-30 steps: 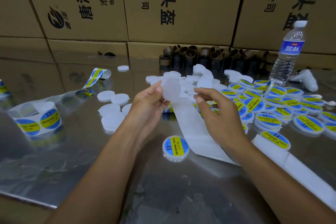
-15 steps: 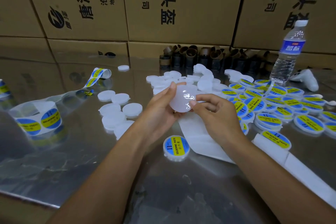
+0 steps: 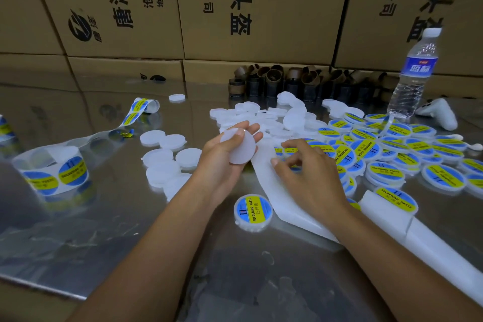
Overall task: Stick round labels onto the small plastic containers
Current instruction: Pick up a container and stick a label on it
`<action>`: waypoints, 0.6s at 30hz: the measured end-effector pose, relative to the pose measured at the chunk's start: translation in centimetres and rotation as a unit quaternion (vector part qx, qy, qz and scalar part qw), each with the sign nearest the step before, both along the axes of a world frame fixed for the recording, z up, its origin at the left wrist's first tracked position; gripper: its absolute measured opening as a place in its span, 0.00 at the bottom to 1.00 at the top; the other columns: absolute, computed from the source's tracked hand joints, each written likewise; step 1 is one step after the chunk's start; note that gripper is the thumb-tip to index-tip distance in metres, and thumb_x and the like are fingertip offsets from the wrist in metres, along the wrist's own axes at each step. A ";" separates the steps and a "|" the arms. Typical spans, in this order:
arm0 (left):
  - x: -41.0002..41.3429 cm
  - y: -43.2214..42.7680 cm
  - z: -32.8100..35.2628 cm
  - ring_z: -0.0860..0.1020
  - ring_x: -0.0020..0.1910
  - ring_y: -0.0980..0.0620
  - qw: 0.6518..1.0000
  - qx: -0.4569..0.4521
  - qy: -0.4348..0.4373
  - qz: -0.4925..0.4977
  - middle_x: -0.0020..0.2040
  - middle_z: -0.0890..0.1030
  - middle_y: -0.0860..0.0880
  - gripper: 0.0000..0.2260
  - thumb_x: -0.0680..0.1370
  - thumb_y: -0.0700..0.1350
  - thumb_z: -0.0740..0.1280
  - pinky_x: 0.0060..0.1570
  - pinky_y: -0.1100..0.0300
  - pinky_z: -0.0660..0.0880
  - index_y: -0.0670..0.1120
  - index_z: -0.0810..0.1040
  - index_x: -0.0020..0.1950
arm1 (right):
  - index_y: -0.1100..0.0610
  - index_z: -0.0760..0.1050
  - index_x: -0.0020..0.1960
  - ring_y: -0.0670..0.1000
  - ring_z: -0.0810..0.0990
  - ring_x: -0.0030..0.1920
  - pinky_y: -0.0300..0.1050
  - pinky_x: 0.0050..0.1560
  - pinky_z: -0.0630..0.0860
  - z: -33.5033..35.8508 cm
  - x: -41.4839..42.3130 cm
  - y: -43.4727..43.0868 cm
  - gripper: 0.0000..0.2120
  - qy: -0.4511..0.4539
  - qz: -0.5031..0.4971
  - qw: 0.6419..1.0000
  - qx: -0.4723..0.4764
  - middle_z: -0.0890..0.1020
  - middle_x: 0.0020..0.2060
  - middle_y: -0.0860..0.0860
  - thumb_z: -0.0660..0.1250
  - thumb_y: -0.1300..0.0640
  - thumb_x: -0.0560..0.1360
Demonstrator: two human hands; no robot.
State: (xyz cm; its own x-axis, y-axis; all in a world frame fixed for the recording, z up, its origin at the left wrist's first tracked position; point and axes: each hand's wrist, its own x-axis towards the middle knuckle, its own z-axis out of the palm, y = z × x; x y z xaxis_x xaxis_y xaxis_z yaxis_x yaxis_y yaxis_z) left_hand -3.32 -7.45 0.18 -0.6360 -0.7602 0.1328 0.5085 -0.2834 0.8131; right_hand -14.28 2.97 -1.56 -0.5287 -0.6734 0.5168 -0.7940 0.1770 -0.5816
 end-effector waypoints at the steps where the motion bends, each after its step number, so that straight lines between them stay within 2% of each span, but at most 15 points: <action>1: 0.0 -0.1 0.0 0.84 0.43 0.54 1.000 0.004 -0.002 0.003 0.48 0.82 0.48 0.09 0.81 0.36 0.56 0.47 0.60 0.78 0.44 0.75 0.52 | 0.50 0.75 0.55 0.51 0.76 0.51 0.51 0.55 0.69 0.1 0.0 0.0 0.12 -0.026 0.013 0.999 -0.015 0.77 0.29 0.39 0.69 0.53 0.72; 4: 0.1 -0.2 -0.1 0.83 0.44 0.53 1.000 0.016 -0.013 0.017 0.48 0.81 0.49 0.10 0.81 0.36 0.56 0.46 0.60 0.78 0.45 0.76 0.51 | 0.49 0.75 0.54 0.49 0.76 0.51 0.50 0.56 0.70 0.4 -0.1 0.1 0.12 -0.075 0.023 0.996 -0.046 0.81 0.33 0.41 0.71 0.54 0.72; 7: 0.1 -0.3 -0.2 0.82 0.44 0.52 0.998 0.033 -0.031 0.036 0.47 0.81 0.49 0.10 0.81 0.36 0.57 0.46 0.58 0.78 0.46 0.77 0.50 | 0.49 0.73 0.60 0.48 0.73 0.56 0.49 0.60 0.66 0.4 0.1 0.0 0.16 -0.039 0.027 0.999 -0.008 0.79 0.36 0.39 0.69 0.50 0.73; 9: 0.1 -0.3 -0.3 0.82 0.44 0.52 0.996 0.037 -0.061 0.047 0.47 0.81 0.48 0.10 0.81 0.35 0.58 0.45 0.58 0.78 0.46 0.77 0.49 | 0.49 0.72 0.62 0.47 0.72 0.57 0.47 0.60 0.66 0.4 0.3 0.0 0.18 -0.049 0.049 0.998 0.011 0.79 0.36 0.38 0.69 0.51 0.73; 11: 0.1 -0.3 -0.5 0.81 0.43 0.51 0.992 0.045 -0.099 0.058 0.47 0.81 0.47 0.10 0.80 0.35 0.58 0.45 0.58 0.77 0.45 0.77 0.48 | 0.48 0.73 0.61 0.47 0.74 0.52 0.42 0.55 0.69 0.4 0.3 0.0 0.18 -0.075 0.075 0.994 0.001 0.79 0.34 0.38 0.71 0.56 0.72; 14: 0.2 -0.4 -0.5 0.80 0.43 0.50 0.988 0.062 -0.124 0.068 0.47 0.80 0.45 0.09 0.80 0.35 0.59 0.48 0.56 0.75 0.45 0.76 0.47 | 0.48 0.75 0.57 0.43 0.76 0.44 0.28 0.43 0.68 0.7 0.1 0.1 0.17 -0.110 0.104 0.988 -0.034 0.80 0.34 0.42 0.70 0.63 0.71; 16: 0.2 -0.5 -0.5 0.79 0.43 0.49 0.986 0.064 -0.132 0.074 0.46 0.80 0.45 0.09 0.80 0.35 0.59 0.48 0.57 0.75 0.45 0.76 0.47 | 0.49 0.75 0.54 0.45 0.76 0.41 0.29 0.38 0.69 0.9 -0.1 0.2 0.16 -0.124 0.112 0.984 -0.059 0.79 0.35 0.44 0.69 0.65 0.72; 18: 0.3 -0.6 -0.6 0.79 0.42 0.50 0.982 0.066 -0.155 0.084 0.44 0.80 0.46 0.08 0.80 0.35 0.60 0.46 0.57 0.75 0.45 0.76 0.47 | 0.49 0.75 0.52 0.47 0.77 0.40 0.31 0.38 0.70 1.3 -0.1 0.2 0.15 -0.148 0.119 0.978 -0.090 0.78 0.36 0.48 0.67 0.67 0.72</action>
